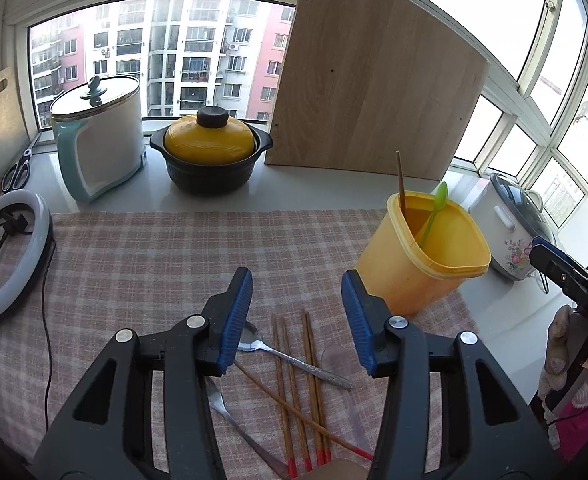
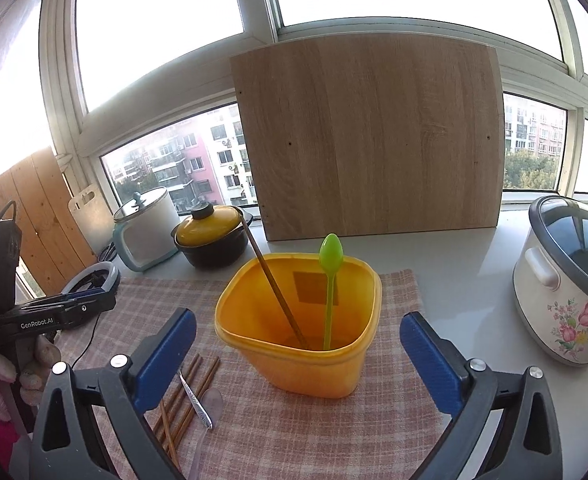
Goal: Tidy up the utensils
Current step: 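Move the right tool to the chopsticks while the left tool moves to the steel fork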
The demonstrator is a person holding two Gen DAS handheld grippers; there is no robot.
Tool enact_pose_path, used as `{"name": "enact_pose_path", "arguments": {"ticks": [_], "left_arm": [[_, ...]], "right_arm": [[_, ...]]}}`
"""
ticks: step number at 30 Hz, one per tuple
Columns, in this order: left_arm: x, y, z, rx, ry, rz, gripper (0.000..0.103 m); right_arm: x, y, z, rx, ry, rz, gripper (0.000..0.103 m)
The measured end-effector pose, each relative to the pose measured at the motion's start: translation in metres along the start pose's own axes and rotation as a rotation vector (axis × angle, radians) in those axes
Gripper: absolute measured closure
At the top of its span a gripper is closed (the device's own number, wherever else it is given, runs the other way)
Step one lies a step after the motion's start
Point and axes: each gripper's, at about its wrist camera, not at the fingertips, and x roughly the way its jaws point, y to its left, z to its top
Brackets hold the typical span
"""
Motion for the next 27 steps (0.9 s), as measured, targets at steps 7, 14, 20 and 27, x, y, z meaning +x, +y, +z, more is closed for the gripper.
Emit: {"name": "enact_pose_path", "arguments": {"ticks": [7, 14, 20, 27], "left_arm": [[-0.009, 0.045, -0.034, -0.104, 0.052, 0.045, 0.056], [-0.009, 0.076, -0.063, -0.19, 0.104, 0.058, 0.056], [0.0, 0.089, -0.084, -0.231, 0.153, 0.048, 0.056], [0.016, 0.1, -0.096, -0.249, 0.196, 0.026, 0.056]], "right_arm": [[-0.001, 0.016, -0.008, -0.038, 0.015, 0.045, 0.0], [0.009, 0.038, -0.021, -0.082, 0.07, 0.127, 0.004], [0.024, 0.051, -0.044, -0.08, 0.174, 0.192, 0.014], [0.047, 0.073, -0.072, -0.104, 0.324, 0.255, 0.032]]}}
